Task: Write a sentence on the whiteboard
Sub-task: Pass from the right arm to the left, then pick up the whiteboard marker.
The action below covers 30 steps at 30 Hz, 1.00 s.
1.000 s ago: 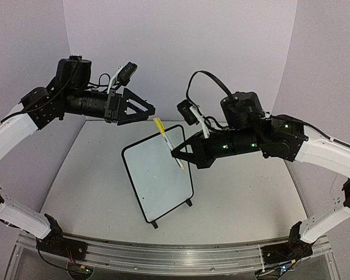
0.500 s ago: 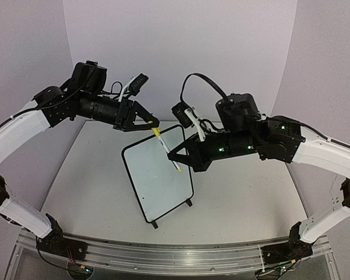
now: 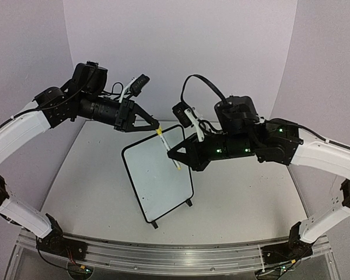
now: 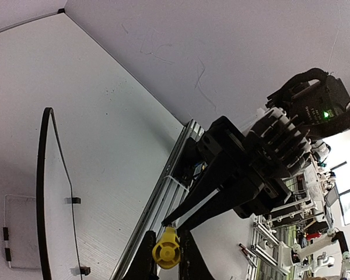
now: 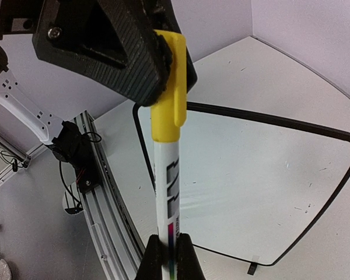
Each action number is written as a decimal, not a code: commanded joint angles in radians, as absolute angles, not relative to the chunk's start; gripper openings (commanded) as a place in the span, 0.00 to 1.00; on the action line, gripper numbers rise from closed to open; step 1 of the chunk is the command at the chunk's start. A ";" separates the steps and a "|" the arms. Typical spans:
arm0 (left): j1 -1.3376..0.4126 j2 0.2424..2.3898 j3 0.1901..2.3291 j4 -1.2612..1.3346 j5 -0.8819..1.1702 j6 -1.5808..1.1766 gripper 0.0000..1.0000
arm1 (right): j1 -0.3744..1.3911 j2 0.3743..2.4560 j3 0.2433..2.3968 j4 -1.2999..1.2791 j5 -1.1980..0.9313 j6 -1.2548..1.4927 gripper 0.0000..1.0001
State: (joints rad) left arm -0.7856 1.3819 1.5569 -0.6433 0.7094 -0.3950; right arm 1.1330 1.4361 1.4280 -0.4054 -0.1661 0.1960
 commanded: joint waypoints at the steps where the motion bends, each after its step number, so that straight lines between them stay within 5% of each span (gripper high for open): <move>1: -0.784 1.328 1.518 -0.475 0.690 -0.447 0.00 | 1.137 1.384 1.376 -0.266 -0.080 0.274 0.31; 4: -0.784 1.282 1.445 -0.312 0.649 -0.537 0.00 | 1.137 1.321 1.259 -0.050 -0.074 0.363 0.67; 10: -0.784 1.198 1.293 0.111 0.632 -0.688 0.00 | 1.137 1.277 1.095 0.387 -0.052 0.498 0.86; 21: -0.784 1.116 1.194 0.343 0.623 -0.731 0.00 | 1.136 1.372 1.042 0.883 -0.235 0.651 0.79; 30: -0.784 1.137 1.170 0.351 0.628 -0.737 0.00 | 1.136 1.422 1.075 0.960 -0.261 0.684 0.75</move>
State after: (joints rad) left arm -0.7853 1.1309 1.1770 0.2993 0.6262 -0.7269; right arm 1.1332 1.4113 1.0470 0.8596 -0.2340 0.6578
